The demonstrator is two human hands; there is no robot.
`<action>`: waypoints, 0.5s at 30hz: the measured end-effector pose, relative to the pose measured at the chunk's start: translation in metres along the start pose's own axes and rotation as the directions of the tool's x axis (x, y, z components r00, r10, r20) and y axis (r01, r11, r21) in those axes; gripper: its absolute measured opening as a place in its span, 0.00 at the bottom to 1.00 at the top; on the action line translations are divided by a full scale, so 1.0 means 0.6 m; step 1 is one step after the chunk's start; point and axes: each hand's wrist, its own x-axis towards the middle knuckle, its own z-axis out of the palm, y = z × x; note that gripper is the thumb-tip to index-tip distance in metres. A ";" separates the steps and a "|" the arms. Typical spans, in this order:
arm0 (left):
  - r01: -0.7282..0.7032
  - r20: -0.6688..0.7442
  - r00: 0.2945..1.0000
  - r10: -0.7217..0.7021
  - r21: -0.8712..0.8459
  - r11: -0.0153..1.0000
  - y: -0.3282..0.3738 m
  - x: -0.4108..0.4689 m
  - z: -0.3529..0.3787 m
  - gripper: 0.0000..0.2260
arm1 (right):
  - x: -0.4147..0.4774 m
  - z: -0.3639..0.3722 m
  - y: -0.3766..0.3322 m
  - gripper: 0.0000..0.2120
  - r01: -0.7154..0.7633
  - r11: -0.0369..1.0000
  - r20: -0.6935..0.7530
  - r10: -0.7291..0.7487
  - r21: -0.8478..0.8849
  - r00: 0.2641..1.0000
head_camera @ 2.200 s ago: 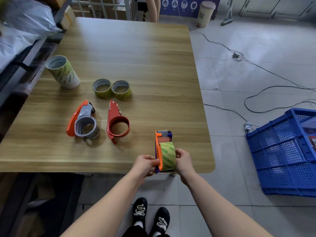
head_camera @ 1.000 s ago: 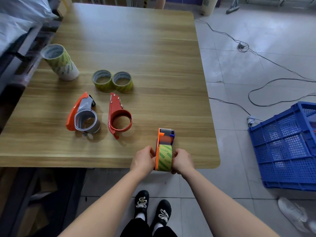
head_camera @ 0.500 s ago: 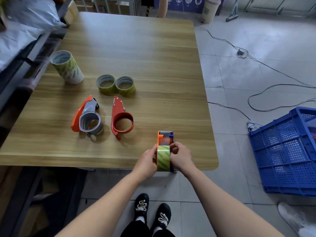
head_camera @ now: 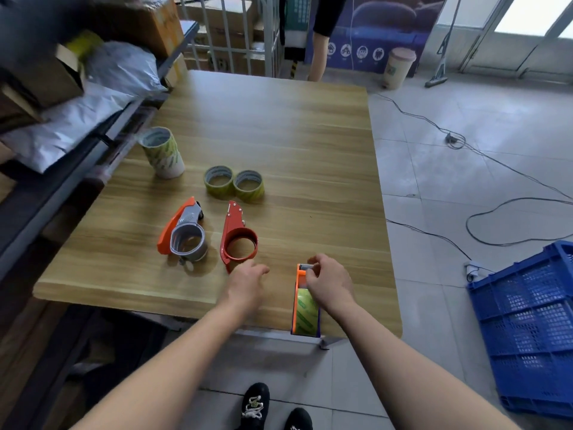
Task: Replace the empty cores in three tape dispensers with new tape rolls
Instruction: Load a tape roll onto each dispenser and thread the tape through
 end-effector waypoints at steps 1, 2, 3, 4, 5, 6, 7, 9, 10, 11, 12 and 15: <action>-0.010 -0.072 0.997 0.014 0.062 0.998 -0.009 0.005 -0.016 0.17 | 0.004 -0.002 -0.018 0.14 0.047 0.999 0.010 -0.046 -0.022 0.999; -0.010 -0.133 0.991 0.025 0.111 0.994 -0.019 0.009 -0.032 0.16 | 0.006 -0.002 -0.036 0.14 0.087 0.996 0.029 -0.086 -0.033 0.996; -0.002 -0.173 0.985 0.026 0.139 0.990 -0.030 0.014 -0.045 0.16 | 0.008 0.000 -0.053 0.15 0.123 0.992 0.052 -0.121 -0.036 0.991; 0.011 -0.200 0.980 0.021 0.156 0.988 -0.041 0.019 -0.055 0.17 | 0.010 0.004 -0.069 0.16 0.157 0.987 0.079 -0.153 -0.042 0.985; 0.028 -0.212 0.977 0.010 0.174 0.984 -0.053 0.025 -0.064 0.17 | 0.012 0.008 -0.084 0.17 0.188 0.981 0.106 -0.182 -0.054 0.978; 0.042 -0.215 0.977 0.000 0.190 0.981 -0.063 0.033 -0.071 0.18 | 0.015 0.014 -0.099 0.18 0.210 0.976 0.132 -0.200 -0.066 0.971; 0.052 -0.208 0.978 -0.009 0.201 0.978 -0.072 0.041 -0.075 0.18 | 0.020 0.021 -0.113 0.19 0.226 0.971 0.154 -0.213 -0.076 0.965; 0.066 -0.168 0.985 -0.030 0.212 0.975 -0.087 0.057 -0.081 0.19 | 0.033 0.038 -0.138 0.21 0.265 0.958 0.190 -0.242 -0.107 0.952; 0.068 -0.141 0.989 -0.037 0.227 0.971 -0.093 0.063 -0.084 0.20 | 0.041 0.047 -0.149 0.22 0.283 0.950 0.210 -0.252 -0.130 0.945; 0.061 -0.113 0.993 -0.032 0.259 0.964 -0.099 0.070 -0.085 0.20 | 0.050 0.056 -0.159 0.23 0.296 0.943 0.233 -0.257 -0.153 0.938; 0.041 -0.089 0.996 -0.015 0.305 0.952 -0.106 0.078 -0.086 0.20 | 0.059 0.065 -0.169 0.23 0.303 0.937 0.261 -0.254 -0.171 0.931; -0.017 0.035 0.999 0.003 0.408 0.913 -0.126 0.102 -0.098 0.23 | 0.090 0.093 -0.197 0.23 0.292 0.938 0.338 -0.218 -0.186 0.916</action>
